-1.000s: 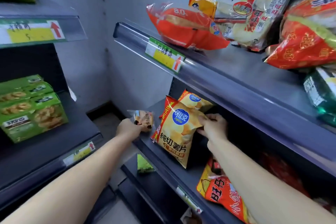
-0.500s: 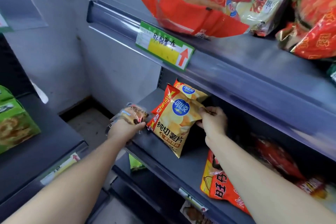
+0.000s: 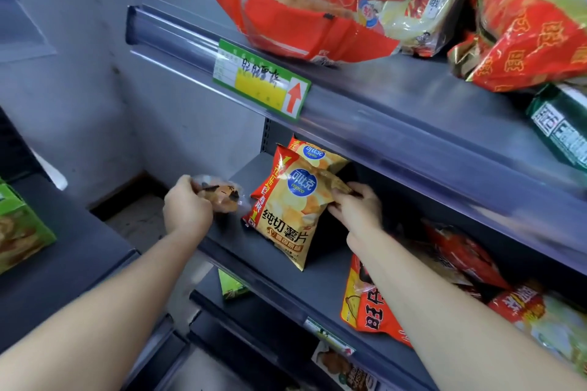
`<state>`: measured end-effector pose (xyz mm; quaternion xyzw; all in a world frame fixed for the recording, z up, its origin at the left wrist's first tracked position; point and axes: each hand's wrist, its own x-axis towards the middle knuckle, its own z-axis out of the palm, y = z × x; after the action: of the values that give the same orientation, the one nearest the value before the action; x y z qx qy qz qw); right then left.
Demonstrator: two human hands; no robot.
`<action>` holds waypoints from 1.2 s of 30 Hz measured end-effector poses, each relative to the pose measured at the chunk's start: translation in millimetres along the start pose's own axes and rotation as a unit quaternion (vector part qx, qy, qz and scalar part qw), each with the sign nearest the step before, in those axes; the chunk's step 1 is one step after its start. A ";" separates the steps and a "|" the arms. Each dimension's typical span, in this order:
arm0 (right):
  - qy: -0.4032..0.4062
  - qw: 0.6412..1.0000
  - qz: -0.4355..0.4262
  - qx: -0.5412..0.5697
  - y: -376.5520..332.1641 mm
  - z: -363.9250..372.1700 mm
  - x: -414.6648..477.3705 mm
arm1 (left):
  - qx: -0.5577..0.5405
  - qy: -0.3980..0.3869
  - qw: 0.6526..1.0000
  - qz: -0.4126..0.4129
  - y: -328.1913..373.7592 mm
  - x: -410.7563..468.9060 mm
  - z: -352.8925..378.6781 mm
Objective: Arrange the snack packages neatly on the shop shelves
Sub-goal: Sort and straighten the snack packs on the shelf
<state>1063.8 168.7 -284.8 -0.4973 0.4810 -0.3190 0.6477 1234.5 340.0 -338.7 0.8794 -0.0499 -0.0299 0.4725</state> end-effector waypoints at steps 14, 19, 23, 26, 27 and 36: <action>-0.177 0.980 -0.016 -0.088 -10.8 -53.5 -49.7 | -0.268 -0.027 0.960 0.076 66.0 -94.4 -45.7; -0.272 0.958 -0.014 -0.094 -26.4 -92.6 -77.0 | -0.392 -0.106 0.914 0.009 90.9 -159.2 -37.0; -0.279 0.956 -0.035 -0.089 -43.2 -132.0 -100.6 | -0.437 -0.184 0.880 -0.008 105.9 -197.6 -28.4; -0.230 0.965 -0.075 -0.103 -50.1 -162.9 -109.6 | -0.445 -0.226 0.866 -0.006 119.1 -223.0 -23.3; -0.205 0.968 -0.091 -0.114 -51.6 -173.2 -114.0 | -0.447 -0.241 0.861 -0.004 122.6 -230.7 -20.6; -0.025 0.981 -0.126 -0.145 -34.7 -283.4 -161.3 | -0.355 -0.412 0.839 -0.005 135.0 -319.4 6.8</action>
<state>745.7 206.4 -214.6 -0.6504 0.4392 -0.3123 0.5353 908.6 297.4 -228.1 0.5583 -0.2212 -0.4073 0.6881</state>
